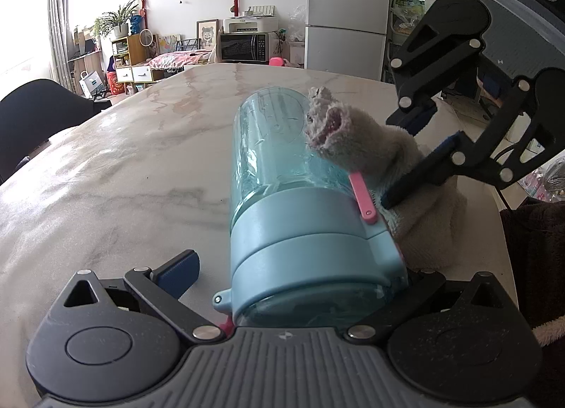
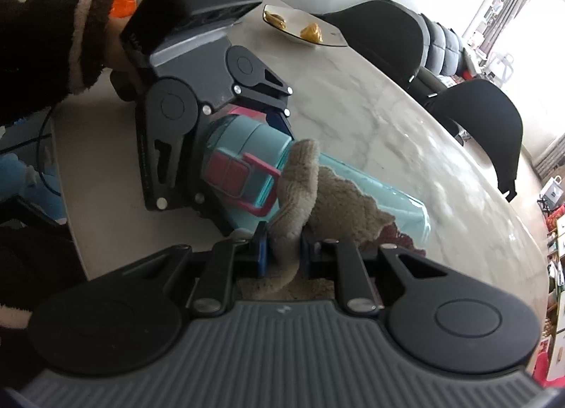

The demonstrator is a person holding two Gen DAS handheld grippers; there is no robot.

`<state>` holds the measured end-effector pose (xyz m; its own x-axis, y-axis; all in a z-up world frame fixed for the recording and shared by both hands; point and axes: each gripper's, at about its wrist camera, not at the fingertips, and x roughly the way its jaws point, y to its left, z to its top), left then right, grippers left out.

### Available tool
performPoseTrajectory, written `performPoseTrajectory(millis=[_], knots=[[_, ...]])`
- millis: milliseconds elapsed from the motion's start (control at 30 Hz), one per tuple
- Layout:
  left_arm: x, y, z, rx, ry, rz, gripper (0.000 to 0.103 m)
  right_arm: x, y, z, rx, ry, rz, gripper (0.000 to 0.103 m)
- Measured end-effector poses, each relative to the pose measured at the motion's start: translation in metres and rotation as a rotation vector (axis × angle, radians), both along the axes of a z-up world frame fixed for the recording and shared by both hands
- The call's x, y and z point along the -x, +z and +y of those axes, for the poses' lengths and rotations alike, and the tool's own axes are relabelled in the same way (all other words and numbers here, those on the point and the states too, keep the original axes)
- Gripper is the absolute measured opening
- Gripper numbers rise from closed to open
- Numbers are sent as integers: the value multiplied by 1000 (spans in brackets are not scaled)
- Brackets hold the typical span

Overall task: Clean container
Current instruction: 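Rub the towel along the bottle's side near the pink strap with the right gripper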

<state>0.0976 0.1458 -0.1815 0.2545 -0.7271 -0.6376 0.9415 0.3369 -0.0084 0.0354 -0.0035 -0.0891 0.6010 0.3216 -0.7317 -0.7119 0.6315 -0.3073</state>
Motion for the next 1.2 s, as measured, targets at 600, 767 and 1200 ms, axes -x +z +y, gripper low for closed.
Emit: performPoseTrajectory(millis=[600, 767, 1200], knots=[[0, 0, 1, 0, 0, 1, 103, -37, -4, -36, 7, -197, -8, 17], [0, 0, 1, 0, 0, 0, 103, -32, -6, -28, 24, -168, -21, 18], [0, 0, 1, 0, 0, 1, 103, -5, -1, -2, 0, 3, -6, 18]])
